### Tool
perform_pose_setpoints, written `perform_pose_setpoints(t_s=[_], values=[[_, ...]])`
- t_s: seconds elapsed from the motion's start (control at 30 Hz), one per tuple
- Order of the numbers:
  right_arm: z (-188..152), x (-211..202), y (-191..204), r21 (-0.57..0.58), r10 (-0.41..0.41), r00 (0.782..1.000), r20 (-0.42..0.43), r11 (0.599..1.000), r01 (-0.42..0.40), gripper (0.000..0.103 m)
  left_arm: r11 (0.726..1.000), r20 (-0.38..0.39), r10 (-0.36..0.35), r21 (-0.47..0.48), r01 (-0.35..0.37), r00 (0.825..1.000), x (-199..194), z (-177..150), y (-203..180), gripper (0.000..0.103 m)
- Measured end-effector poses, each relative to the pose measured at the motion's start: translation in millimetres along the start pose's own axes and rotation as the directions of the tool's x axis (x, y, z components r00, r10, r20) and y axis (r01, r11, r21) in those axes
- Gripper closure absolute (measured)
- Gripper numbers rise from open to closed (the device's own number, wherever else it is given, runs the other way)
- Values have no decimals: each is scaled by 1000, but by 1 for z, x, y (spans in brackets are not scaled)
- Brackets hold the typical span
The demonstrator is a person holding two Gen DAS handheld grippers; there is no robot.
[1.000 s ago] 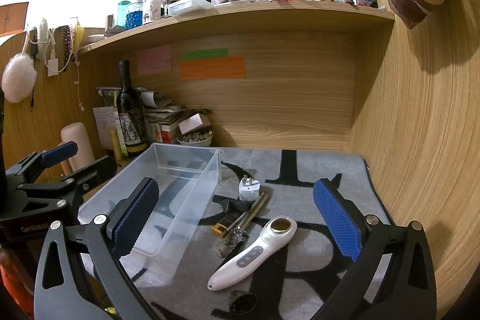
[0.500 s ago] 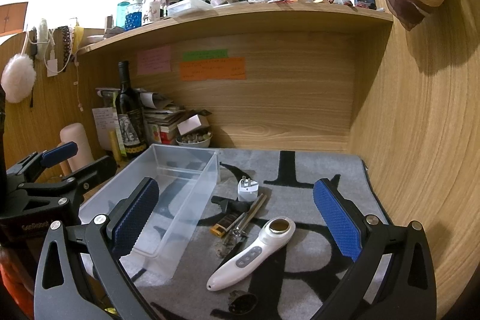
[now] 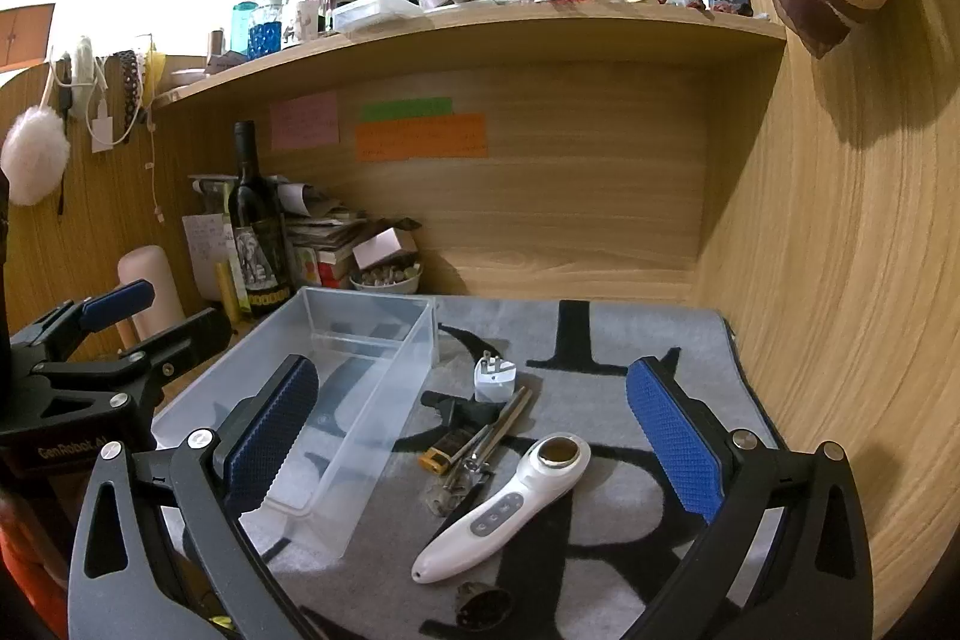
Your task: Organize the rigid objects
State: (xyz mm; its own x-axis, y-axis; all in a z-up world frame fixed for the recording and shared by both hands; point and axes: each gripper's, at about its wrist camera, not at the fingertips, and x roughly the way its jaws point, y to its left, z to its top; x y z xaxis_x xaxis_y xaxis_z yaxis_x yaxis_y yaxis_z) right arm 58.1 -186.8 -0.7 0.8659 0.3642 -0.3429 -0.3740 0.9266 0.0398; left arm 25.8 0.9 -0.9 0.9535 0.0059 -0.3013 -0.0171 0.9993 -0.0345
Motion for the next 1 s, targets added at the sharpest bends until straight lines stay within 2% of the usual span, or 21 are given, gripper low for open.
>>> perform_pose_setpoints(t_s=[0.43,0.47,0.53,0.67,0.73,0.87,1.0], values=[[-2,4,-3,6,-6,1000,-5,1000,6,0,1000,-2,-10,-26,10,1000,3,2,14,1],[-2,6,-5,9,-7,1000,-8,1000,7,0,1000,-4,-3,-27,3,1000,3,2,17,2],[-3,8,-10,17,-22,1000,-17,1000,23,1,1000,-25,11,-25,-12,1000,5,4,24,17],[-5,13,-23,42,-40,998,-43,998,42,8,999,-86,11,-36,-14,996,15,9,43,20],[-6,16,-31,54,-51,997,-63,997,54,12,999,-118,27,-29,-30,993,21,10,52,26],[-10,22,-42,70,-51,992,-111,996,59,17,999,-221,16,-33,-24,975,38,9,72,31],[-17,33,-47,76,-50,985,-165,995,64,23,999,-341,-2,-43,-13,940,60,4,87,47]])
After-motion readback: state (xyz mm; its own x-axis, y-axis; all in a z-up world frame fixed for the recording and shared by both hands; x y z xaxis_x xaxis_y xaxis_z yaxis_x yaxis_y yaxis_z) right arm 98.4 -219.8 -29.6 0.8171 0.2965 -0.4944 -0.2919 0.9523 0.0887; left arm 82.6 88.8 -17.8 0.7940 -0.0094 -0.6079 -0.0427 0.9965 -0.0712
